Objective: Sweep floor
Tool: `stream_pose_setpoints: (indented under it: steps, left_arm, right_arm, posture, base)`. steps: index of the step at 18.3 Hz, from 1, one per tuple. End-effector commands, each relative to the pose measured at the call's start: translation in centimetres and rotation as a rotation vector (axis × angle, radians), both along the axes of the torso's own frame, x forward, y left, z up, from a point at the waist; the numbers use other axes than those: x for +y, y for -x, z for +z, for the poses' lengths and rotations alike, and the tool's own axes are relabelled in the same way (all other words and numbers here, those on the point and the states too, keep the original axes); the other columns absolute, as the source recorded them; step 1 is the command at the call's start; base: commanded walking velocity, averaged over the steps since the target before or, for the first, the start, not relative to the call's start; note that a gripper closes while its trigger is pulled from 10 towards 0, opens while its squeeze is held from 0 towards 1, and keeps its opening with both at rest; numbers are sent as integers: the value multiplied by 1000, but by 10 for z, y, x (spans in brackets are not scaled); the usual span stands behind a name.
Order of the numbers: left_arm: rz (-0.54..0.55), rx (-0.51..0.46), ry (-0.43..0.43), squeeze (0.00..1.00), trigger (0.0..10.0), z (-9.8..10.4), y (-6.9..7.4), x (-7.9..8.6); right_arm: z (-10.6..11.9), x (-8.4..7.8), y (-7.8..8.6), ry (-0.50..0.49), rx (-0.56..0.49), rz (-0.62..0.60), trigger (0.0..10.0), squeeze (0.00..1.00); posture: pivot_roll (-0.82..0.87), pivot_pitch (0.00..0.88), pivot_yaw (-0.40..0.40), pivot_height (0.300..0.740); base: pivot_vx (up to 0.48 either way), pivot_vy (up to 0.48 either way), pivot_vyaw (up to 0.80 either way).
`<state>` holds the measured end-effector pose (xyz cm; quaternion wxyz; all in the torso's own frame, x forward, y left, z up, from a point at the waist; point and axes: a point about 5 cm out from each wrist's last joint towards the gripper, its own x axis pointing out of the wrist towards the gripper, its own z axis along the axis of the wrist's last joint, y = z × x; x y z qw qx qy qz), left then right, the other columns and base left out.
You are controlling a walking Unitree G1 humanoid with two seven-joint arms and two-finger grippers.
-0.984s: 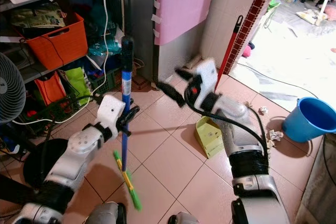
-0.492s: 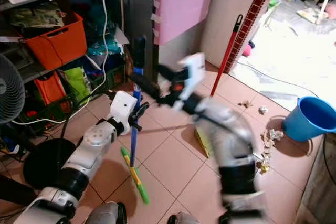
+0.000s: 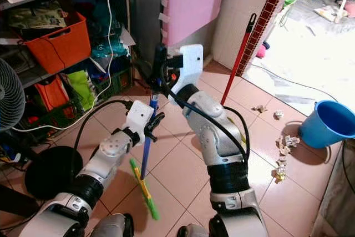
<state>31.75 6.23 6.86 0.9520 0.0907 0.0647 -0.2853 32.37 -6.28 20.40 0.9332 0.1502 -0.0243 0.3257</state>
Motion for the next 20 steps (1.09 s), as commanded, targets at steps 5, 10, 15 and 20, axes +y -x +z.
stream_pose_setpoints:
  steps: [5,10,15,20]
  left_arm:
    - [-30,-54,4,0,0,10,-5,-7]
    - [-23,-61,2,0,0,11,-7,-6]
    - [-23,-62,3,0,0,11,-8,-6]
    - [-37,-61,4,0,0,9,-6,-11]
  right_arm:
    - [3,-3,-3,-32,17,-21,0,0]
    - [-5,-1,4,-48,52,34,10000,0]
    - [-24,-1,8,-17,86,7,10000,820]
    - [-19,5,3,-64,88,-28,0,0]
  posture:
    - [14,62,-63,740]
    - [20,57,-67,740]
    - [20,58,-69,740]
    - [20,64,-71,740]
  base:
    - [0,0,0]
    - [0,0,0]
    - [0,0,0]
    - [0,0,0]
